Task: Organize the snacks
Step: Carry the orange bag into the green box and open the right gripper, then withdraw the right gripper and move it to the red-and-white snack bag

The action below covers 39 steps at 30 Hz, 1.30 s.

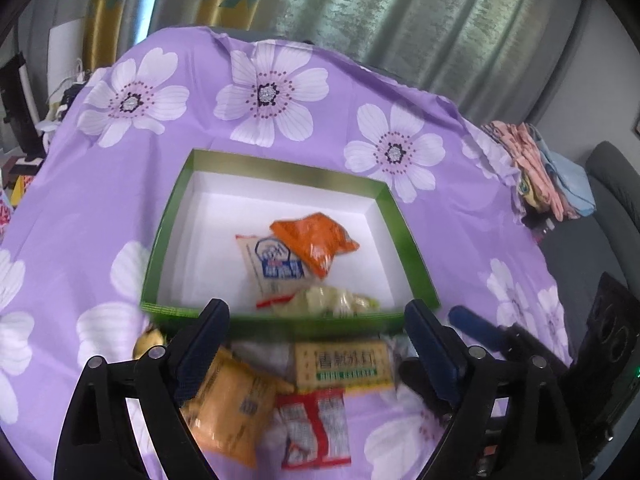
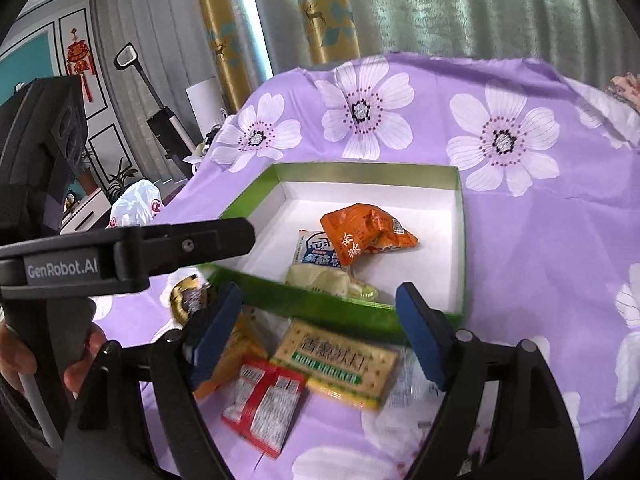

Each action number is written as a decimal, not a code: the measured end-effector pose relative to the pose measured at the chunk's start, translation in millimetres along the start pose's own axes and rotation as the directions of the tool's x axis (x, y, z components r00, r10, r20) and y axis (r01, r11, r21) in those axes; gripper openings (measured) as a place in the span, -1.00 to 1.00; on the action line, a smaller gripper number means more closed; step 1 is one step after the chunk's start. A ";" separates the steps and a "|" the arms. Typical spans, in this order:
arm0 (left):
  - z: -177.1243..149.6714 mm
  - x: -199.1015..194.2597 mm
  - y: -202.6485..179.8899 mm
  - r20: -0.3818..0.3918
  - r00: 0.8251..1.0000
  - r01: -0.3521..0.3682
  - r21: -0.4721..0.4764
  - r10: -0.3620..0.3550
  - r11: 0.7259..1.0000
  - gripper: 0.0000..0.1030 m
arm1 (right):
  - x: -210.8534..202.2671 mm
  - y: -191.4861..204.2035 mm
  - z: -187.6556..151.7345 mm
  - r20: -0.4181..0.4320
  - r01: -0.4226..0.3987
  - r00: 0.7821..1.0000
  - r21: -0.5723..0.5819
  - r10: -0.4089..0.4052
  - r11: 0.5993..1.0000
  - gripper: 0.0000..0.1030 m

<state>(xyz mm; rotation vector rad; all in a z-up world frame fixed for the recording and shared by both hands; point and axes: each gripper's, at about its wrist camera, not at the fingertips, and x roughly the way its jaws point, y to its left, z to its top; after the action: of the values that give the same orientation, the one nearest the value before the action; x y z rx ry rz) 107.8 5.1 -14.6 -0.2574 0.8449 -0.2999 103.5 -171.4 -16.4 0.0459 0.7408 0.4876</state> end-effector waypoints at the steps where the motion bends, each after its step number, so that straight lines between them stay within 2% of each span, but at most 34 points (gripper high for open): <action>1: -5.1 -4.9 -1.3 -0.002 1.000 0.001 0.004 -0.001 1.000 0.74 | -6.4 2.1 -2.8 0.005 0.001 1.000 -0.002 -0.001 1.000 0.58; 2: -9.6 -9.2 -1.8 -0.004 1.000 0.008 0.007 -0.008 1.000 0.76 | -14.3 4.5 -6.4 0.009 -0.004 1.000 -0.001 0.004 1.000 0.58; 4: -20.7 -19.0 -2.8 -0.008 1.000 0.021 0.007 -0.021 1.000 0.93 | -26.2 8.5 -13.0 0.014 -0.010 1.000 -0.001 0.010 1.000 0.62; 7: -34.3 -31.8 -6.1 -0.009 0.999 0.031 0.008 -0.031 0.999 0.94 | -41.6 14.2 -22.8 0.016 -0.012 1.000 0.000 0.012 1.000 0.67; 11: -49.6 -47.8 -14.0 0.004 1.000 0.000 0.040 0.000 0.999 0.94 | -58.9 21.8 -36.5 0.010 -0.001 1.000 -0.007 0.001 1.000 0.71; 15: -65.0 -61.8 -20.2 0.008 1.000 0.006 0.047 -0.007 0.999 0.94 | -75.9 25.0 -48.7 0.015 0.014 1.000 0.008 -0.014 1.000 0.89; 25: -88.6 -73.3 -27.6 -0.025 0.999 0.025 0.043 -0.024 0.999 0.94 | -105.6 35.0 -70.2 0.028 -0.004 1.000 0.011 0.003 1.000 0.89; 39: -103.2 -74.3 -31.3 -0.055 0.998 0.029 0.042 -0.027 0.999 0.94 | -120.9 34.2 -84.3 0.017 0.018 1.000 0.012 -0.018 1.000 0.89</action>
<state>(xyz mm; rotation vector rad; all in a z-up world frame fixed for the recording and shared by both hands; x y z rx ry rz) -22.5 -7.9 -18.5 -0.2224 0.8884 -0.3523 -42.3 -205.3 5.2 0.0546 0.7268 0.4647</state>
